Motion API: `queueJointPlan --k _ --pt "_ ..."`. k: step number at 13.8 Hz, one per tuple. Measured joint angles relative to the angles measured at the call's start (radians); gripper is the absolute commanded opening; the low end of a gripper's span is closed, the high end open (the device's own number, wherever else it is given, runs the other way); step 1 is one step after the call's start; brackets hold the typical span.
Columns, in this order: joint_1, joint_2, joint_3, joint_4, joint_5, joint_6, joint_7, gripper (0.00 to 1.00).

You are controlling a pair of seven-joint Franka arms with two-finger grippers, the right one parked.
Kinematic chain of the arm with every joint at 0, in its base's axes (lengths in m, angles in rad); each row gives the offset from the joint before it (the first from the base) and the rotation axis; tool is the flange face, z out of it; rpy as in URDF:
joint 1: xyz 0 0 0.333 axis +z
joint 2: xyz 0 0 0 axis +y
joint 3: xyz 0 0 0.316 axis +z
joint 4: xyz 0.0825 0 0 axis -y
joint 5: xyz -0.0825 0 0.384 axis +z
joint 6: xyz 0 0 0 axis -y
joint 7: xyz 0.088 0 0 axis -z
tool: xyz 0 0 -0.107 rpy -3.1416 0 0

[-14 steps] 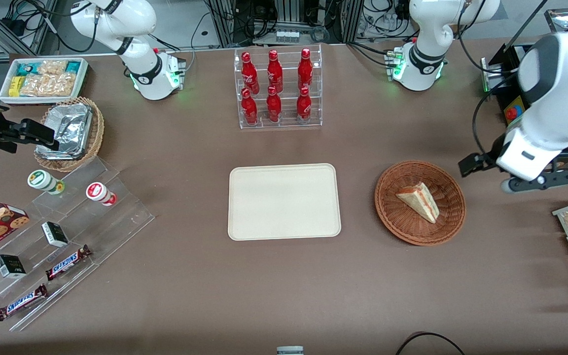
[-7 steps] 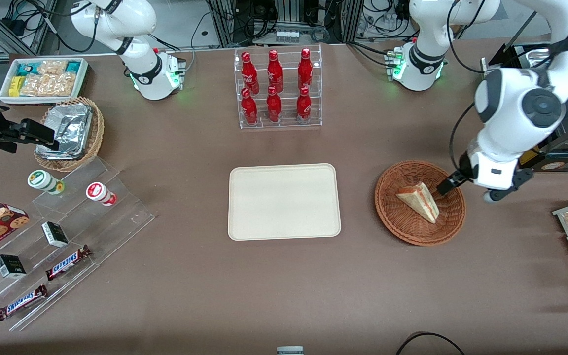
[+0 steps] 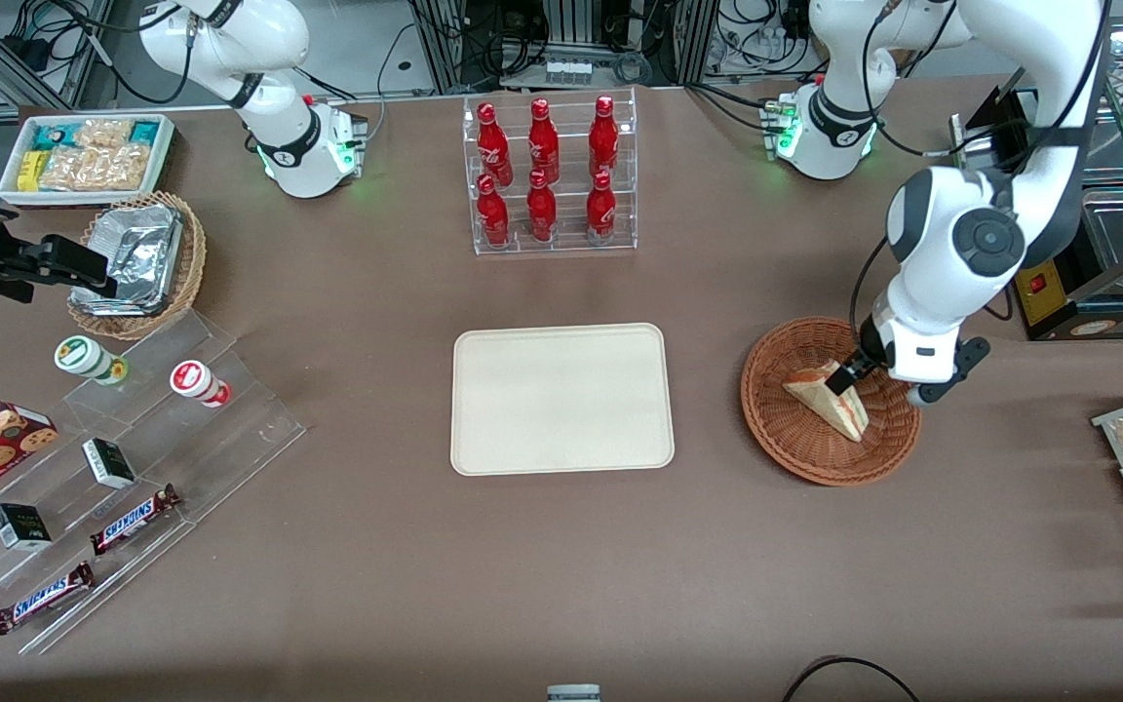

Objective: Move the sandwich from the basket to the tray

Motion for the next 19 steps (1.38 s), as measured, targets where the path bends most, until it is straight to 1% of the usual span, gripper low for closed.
queueJointPlan --k 4,5,6,7,8,15,17,19 --pt "-0.02 0.077 -0.001 -0.001 0.0 0.05 -0.015 1.0" --pt "-0.021 0.092 -0.001 -0.001 0.0 0.051 -0.015 0.98" --pt "-0.021 0.103 -0.001 -0.001 0.0 0.053 -0.016 0.79" --pt "-0.021 0.112 -0.001 -0.001 0.0 0.056 -0.016 0.3" --pt "-0.021 0.117 -0.001 0.0 0.0 0.058 -0.017 0.0" --pt "-0.02 0.108 0.001 0.022 0.0 0.051 -0.017 0.0" --pt "-0.021 0.076 0.0 0.062 0.001 -0.044 -0.017 0.0" --pt "-0.026 0.027 -0.004 0.156 0.001 -0.226 -0.016 0.0"
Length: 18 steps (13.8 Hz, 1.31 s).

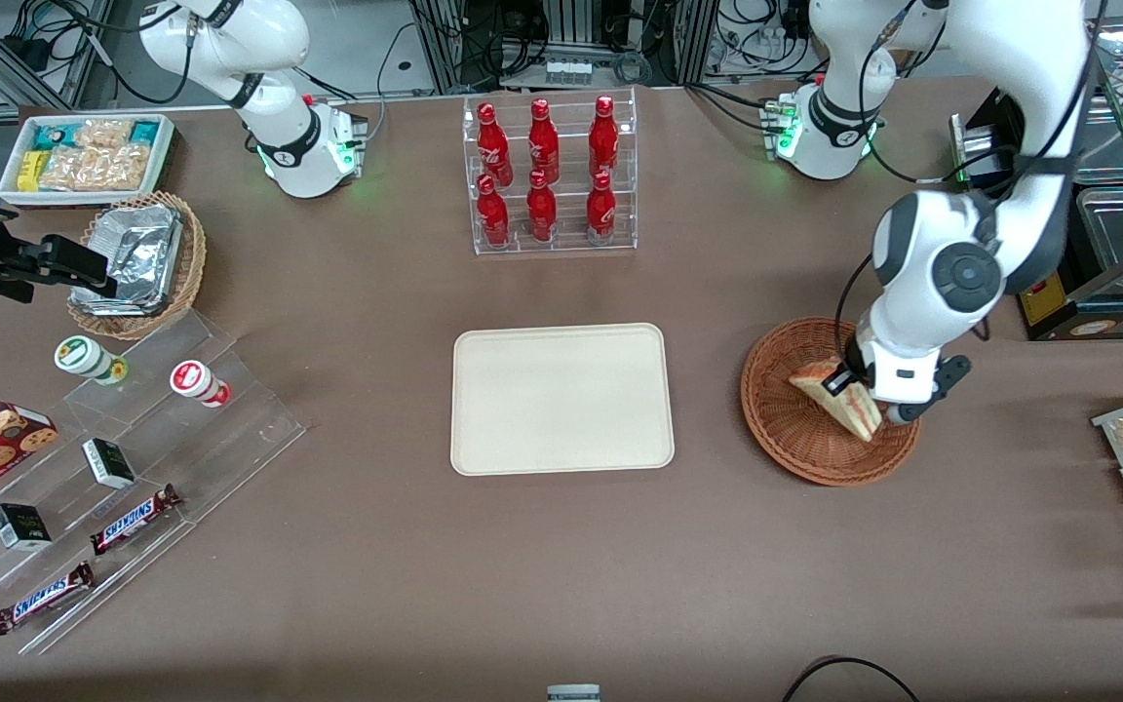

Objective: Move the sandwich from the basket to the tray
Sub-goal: 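Carry the sandwich over the white tray and lower it onto it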

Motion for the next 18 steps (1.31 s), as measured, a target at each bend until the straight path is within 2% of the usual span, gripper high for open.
queueJointPlan --k 3,5,11,15,18 --pt "-0.066 -0.025 -0.014 0.204 0.0 -0.229 -0.017 0.0" --pt "-0.155 0.006 -0.02 0.306 0.0 -0.287 -0.072 0.0" --pt "-0.426 0.217 -0.028 0.491 0.027 -0.279 -0.129 0.0" --pt "-0.541 0.398 -0.029 0.63 0.03 -0.186 -0.128 0.0" --pt "-0.587 0.493 -0.029 0.668 0.034 -0.124 -0.106 0.0"
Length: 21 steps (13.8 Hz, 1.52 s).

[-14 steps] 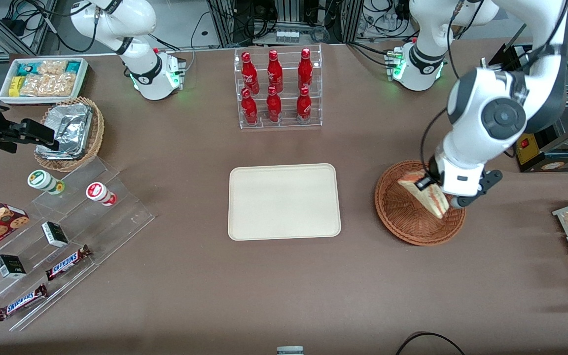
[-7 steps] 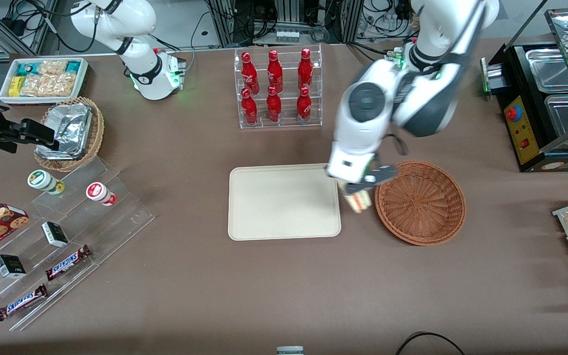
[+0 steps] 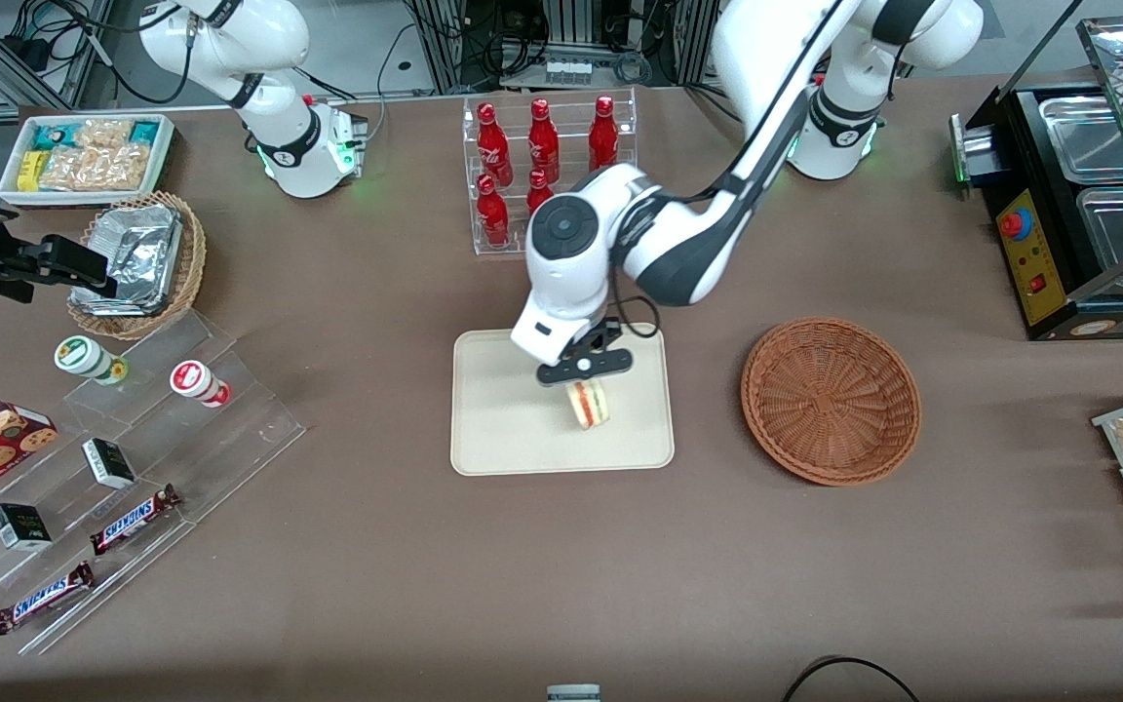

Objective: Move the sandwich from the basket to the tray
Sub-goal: 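Carry the sandwich over the white tray and lower it onto it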

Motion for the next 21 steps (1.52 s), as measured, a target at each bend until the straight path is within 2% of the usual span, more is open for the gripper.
queueJointPlan --k 4,10,11,12,13,18,21 --pt "-0.024 0.049 0.0 0.01 0.001 0.014 0.121 0.0" --pt "-0.044 0.107 0.0 0.01 0.002 0.098 0.148 0.0" --pt "-0.047 0.115 0.0 0.01 0.002 0.099 0.149 0.08" --pt "-0.05 0.122 0.0 0.01 0.003 0.101 0.149 0.75" --pt "-0.051 0.126 0.0 0.01 0.003 0.103 0.15 1.0" --pt "-0.05 0.123 0.013 0.044 0.004 0.106 0.151 1.0" --pt "-0.041 0.071 0.026 0.064 0.004 0.102 0.12 1.0"
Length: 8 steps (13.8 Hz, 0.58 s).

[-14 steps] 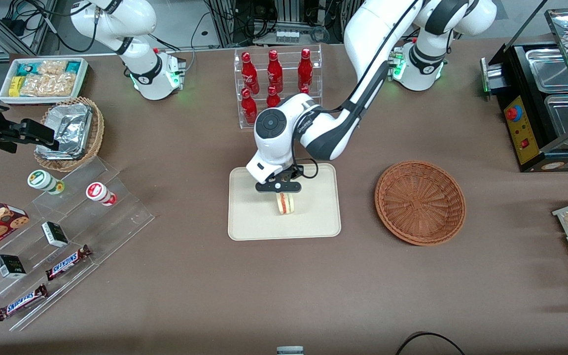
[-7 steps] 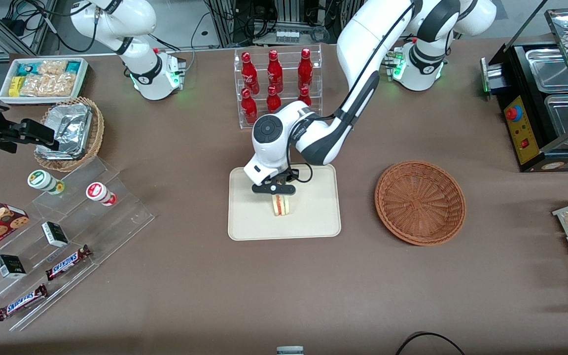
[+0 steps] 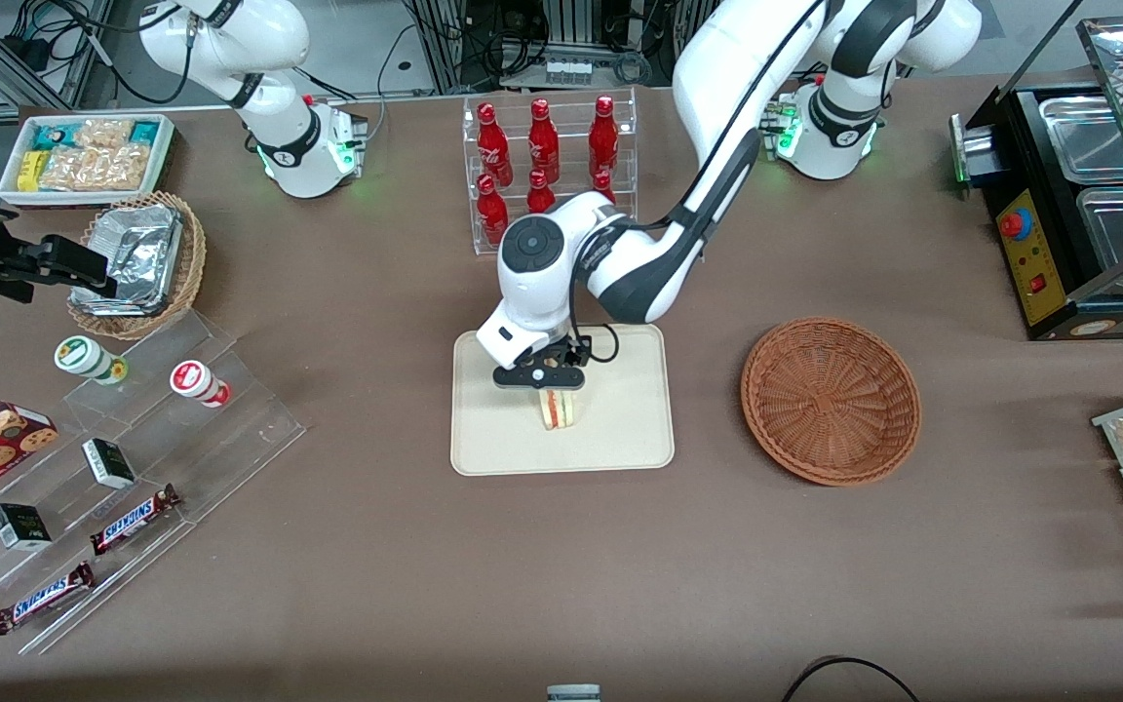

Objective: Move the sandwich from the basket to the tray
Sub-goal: 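Carry the sandwich over the white tray and lower it onto it, then open the left gripper to release the sandwich on the tray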

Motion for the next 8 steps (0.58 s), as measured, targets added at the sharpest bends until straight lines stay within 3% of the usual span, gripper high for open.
queueJointPlan --k 8 --pt "0.136 -0.283 0.013 0.004 -0.001 -0.323 -0.019 1.0"
